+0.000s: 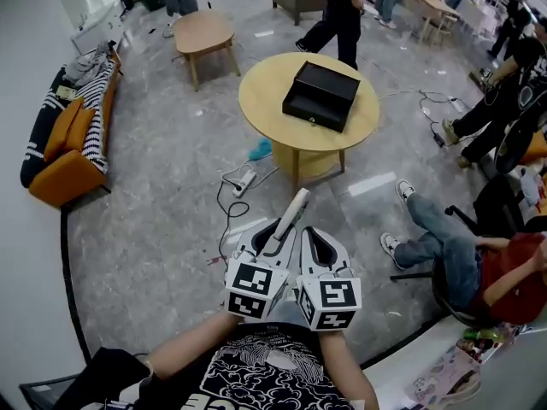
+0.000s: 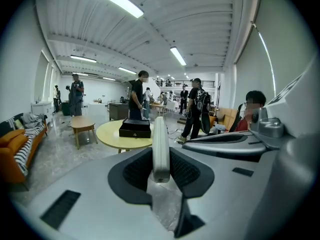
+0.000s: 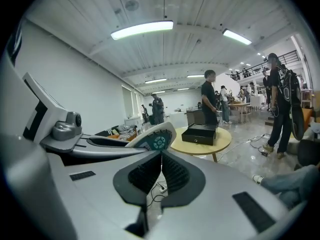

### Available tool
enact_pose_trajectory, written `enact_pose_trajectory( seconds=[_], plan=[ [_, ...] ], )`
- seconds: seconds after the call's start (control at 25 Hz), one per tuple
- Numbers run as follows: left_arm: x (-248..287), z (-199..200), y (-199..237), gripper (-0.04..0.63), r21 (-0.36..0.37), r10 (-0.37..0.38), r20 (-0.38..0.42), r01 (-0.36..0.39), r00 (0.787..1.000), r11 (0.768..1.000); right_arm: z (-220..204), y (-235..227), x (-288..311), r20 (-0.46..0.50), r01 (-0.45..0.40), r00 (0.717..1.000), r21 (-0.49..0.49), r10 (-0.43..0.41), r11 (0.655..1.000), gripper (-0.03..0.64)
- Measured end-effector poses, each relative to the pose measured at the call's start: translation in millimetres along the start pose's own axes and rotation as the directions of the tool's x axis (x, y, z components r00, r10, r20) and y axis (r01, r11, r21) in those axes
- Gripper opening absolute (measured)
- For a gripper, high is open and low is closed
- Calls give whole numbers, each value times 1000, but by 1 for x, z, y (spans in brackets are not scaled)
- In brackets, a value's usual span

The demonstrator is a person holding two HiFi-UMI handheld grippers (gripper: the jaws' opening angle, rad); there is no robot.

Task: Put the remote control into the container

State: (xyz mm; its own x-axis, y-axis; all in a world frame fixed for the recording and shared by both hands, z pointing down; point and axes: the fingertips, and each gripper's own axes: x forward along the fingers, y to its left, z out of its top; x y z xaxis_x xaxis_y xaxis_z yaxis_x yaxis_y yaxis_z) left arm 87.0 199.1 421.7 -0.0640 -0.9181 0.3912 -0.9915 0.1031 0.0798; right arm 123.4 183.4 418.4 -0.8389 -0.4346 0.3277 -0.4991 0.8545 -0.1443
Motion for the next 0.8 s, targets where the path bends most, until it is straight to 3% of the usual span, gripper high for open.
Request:
enact_pose_trajectory(
  seconds=[0.32,0.8],
  plan=[
    [64,23,-15,104,-2,24,-34,-24,999,1000,16,-67,26,-8,-22,1000,36,23,999,23],
    [99,42,-19,104,-1,36,-42,-36,998,999,26,-100,44,-2,-35,999,62,35,997,23]
  ],
)
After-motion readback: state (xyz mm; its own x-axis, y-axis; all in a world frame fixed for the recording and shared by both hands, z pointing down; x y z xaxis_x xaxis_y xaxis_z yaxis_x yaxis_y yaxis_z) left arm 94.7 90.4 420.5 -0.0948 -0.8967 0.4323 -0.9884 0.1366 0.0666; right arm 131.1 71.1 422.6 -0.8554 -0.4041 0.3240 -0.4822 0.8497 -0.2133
